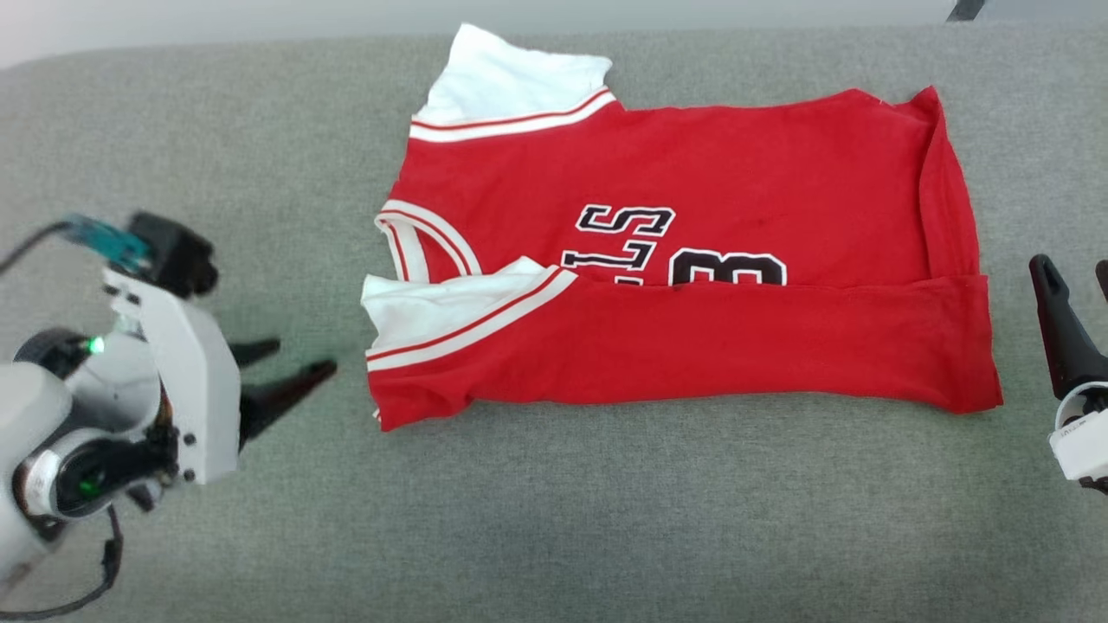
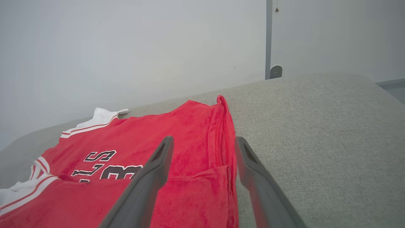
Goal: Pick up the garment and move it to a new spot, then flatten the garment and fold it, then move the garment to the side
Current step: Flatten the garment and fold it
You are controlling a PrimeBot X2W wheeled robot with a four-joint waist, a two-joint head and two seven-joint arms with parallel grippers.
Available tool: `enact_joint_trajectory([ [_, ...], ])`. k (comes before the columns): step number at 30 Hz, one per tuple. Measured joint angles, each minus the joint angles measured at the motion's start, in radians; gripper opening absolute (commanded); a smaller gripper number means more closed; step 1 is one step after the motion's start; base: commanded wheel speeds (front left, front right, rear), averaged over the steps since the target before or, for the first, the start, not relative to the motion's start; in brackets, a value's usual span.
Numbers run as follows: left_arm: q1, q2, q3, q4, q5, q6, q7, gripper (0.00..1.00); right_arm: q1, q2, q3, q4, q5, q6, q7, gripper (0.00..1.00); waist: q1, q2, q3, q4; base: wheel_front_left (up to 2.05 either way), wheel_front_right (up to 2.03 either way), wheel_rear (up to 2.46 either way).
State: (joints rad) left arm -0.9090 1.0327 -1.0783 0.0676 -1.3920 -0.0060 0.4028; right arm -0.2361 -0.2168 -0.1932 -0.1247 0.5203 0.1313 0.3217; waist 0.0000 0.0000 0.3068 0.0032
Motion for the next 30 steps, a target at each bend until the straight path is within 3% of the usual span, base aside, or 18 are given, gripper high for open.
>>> enact_joint_trajectory([
  [3, -0.022, 0.015, -0.013, -0.025, -0.028, 0.006, 0.087, 1.0, -0.001, 0.0, 0.009, -0.003, 0.007, 0.0, 0.0, 1.0, 0.0, 0.0, -0.006, -0.009, 0.0, 0.0, 0.0],
  [7, -0.022, -0.013, -0.033, -0.021, -0.071, -0.003, 0.154, 1.0, -0.002, 0.0, 0.018, -0.002, 0.009, 0.0, -0.003, 1.0, 0.0, 0.0, 0.002, -0.025, 0.0, 0.0, 0.0],
  [17, -0.006, -0.101, -0.033, 0.113, -0.149, -0.057, 0.169, 1.0, -0.021, 0.004, 0.026, -0.008, 0.014, 0.0, -0.011, 1.0, 0.0, 0.0, 0.057, -0.063, 0.0, 0.0, 0.0],
  [23, -0.003, -0.118, -0.024, 0.181, -0.175, -0.1, 0.172, 1.0, -0.027, 0.01, 0.026, -0.018, 0.008, 0.0, -0.002, 1.0, 0.0, 0.0, 0.086, -0.092, 0.0, 0.0, 0.0],
  [24, -0.002, -0.119, -0.024, 0.184, -0.177, -0.103, 0.173, 0.95, -0.027, 0.01, 0.023, -0.02, 0.008, 0.0, 0.002, 1.0, 0.0, 0.0, 0.09, -0.096, 0.0, 0.0, 0.0],
  [25, -0.002, -0.12, -0.025, 0.187, -0.178, -0.109, 0.174, 0.8, -0.027, 0.009, 0.019, -0.023, 0.007, 0.0, 0.005, 1.0, 0.0, 0.0, 0.093, -0.098, 0.0, 0.0, 0.0],
  [26, -0.002, -0.119, -0.025, 0.19, -0.178, -0.112, 0.174, 0.52, -0.027, 0.007, 0.016, -0.026, 0.006, 0.0, 0.011, 1.0, 0.0, 0.0, 0.096, -0.1, 0.0, 0.0, 0.0],
  [27, -0.003, -0.116, -0.026, 0.194, -0.172, -0.116, 0.176, 0.0, -0.027, -0.001, 0.018, -0.031, 0.004, 0.0, 0.03, 1.0, 0.0, 0.0, 0.1, -0.1, 0.0, 0.0, 0.0],
  [30, -0.005, -0.123, -0.025, 0.195, -0.174, -0.119, 0.178, 0.0, -0.027, -0.046, 0.058, -0.033, -0.021, 0.0, 0.112, 1.0, 0.0, 0.0, 0.104, -0.097, 0.0, 0.0, 0.0],
])
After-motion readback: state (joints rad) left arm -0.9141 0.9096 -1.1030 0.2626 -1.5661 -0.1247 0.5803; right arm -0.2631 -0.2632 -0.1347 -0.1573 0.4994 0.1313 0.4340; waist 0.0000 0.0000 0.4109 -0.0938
